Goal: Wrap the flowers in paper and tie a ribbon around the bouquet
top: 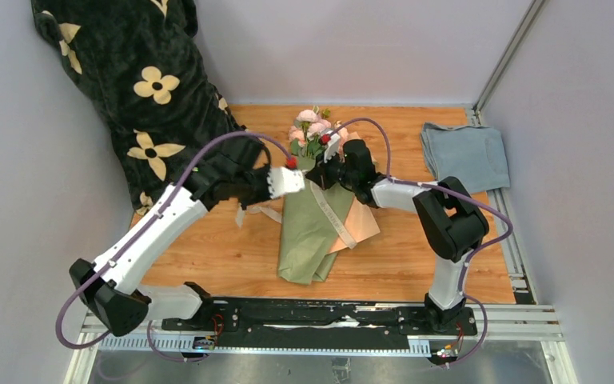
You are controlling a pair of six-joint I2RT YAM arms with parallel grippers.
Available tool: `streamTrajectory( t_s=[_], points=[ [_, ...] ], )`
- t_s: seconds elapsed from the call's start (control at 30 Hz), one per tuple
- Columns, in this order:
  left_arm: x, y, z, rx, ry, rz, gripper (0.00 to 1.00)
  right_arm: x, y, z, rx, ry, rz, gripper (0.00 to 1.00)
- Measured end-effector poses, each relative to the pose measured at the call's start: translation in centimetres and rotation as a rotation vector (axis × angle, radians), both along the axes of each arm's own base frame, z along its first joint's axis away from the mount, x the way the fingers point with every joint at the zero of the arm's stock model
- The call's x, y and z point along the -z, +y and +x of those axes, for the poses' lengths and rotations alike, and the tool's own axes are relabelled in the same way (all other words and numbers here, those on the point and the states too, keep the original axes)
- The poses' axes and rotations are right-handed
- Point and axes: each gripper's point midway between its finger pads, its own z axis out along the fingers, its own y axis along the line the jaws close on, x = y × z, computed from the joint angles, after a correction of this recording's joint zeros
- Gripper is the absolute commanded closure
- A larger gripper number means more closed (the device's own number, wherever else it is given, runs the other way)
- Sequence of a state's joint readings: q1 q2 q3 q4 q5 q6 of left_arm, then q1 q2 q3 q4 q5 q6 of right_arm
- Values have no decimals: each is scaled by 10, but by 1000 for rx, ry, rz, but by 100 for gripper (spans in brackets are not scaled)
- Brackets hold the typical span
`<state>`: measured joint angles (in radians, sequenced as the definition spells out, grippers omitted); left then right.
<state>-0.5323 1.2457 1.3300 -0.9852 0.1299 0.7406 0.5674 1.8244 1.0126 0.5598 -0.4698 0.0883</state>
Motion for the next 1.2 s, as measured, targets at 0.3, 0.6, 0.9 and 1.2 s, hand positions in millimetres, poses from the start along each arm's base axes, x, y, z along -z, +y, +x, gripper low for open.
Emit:
streamTrajectory(
  t_s=[0.3, 0.6, 0.9, 1.2],
  points=[
    [24, -118, -66, 532, 97, 173, 99, 7, 15, -2, -60, 76, 33, 95],
    [-29, -171, 9, 454, -89, 10, 98, -1, 0, -24, -136, 145, 70, 63],
    [16, -141, 100, 192, -98, -17, 95, 8, -27, -24, -48, 272, 61, 68],
    [56, -152, 189, 10, -162, 18, 14, 36, -67, -22, 151, 394, 10, 70]
  ],
)
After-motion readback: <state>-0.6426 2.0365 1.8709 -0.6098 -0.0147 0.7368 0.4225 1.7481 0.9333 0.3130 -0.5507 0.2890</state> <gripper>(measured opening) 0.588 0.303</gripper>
